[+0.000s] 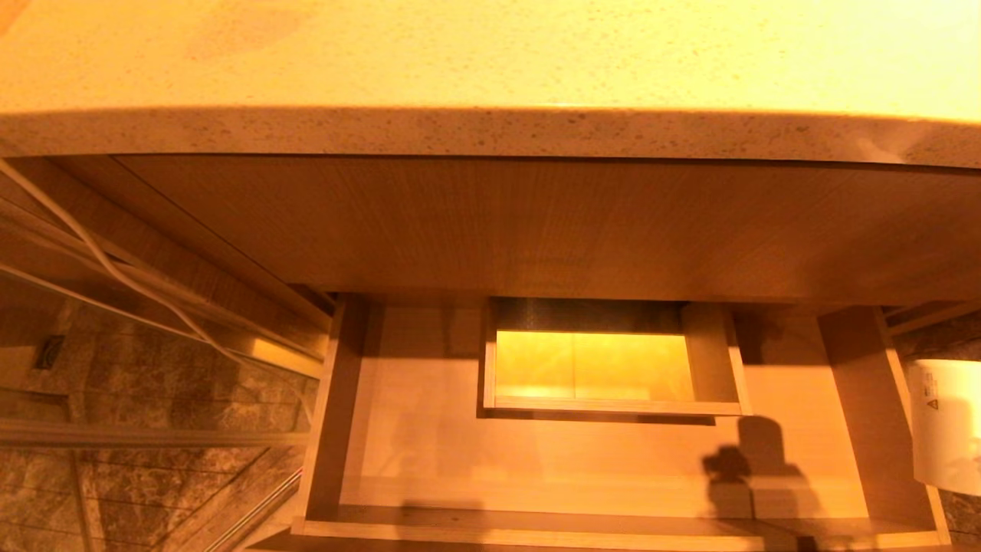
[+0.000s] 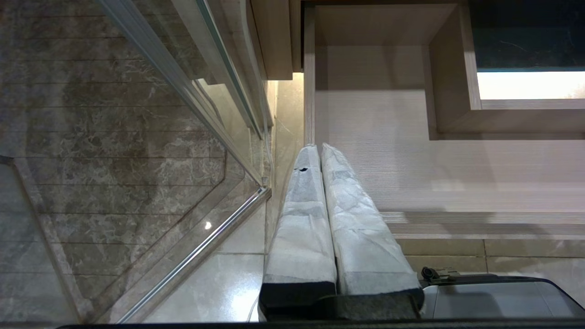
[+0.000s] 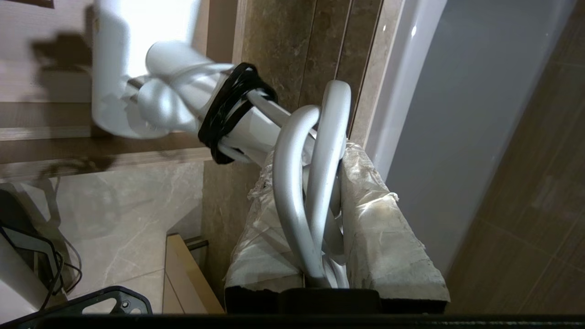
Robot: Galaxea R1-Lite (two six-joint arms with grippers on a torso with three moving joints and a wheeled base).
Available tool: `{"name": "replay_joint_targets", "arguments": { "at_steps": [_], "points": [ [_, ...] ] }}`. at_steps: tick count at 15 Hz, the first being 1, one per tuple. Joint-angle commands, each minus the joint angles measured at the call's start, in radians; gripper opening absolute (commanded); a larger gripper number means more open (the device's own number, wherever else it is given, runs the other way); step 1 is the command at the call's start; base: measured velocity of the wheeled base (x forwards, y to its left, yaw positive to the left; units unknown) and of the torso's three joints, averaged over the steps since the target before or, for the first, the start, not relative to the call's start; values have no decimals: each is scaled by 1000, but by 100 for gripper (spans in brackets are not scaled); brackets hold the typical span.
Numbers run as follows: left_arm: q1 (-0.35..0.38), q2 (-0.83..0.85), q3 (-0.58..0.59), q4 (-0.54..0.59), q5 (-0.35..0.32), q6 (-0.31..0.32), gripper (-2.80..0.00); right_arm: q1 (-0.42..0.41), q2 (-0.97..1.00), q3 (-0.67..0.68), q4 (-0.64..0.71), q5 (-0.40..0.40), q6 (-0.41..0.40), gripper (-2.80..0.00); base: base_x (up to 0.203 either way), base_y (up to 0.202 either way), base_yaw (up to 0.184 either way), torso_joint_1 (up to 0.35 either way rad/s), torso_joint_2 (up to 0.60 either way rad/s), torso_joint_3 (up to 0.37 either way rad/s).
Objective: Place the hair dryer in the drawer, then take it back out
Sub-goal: Put it into the drawer
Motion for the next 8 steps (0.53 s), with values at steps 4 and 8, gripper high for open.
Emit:
{"name": "replay_joint_targets", "arguments": {
  "at_steps": [4, 8],
  "points": [
    [0, 0, 2, 0, 0, 0, -280, -1, 136, -30, -44, -3, 18, -280, 0, 0, 0, 0, 0, 0],
    [0, 0, 2, 0, 0, 0, -280, -3, 197, -20, -30, -28, 21, -280, 0, 0, 0, 0, 0, 0]
  ]
}}
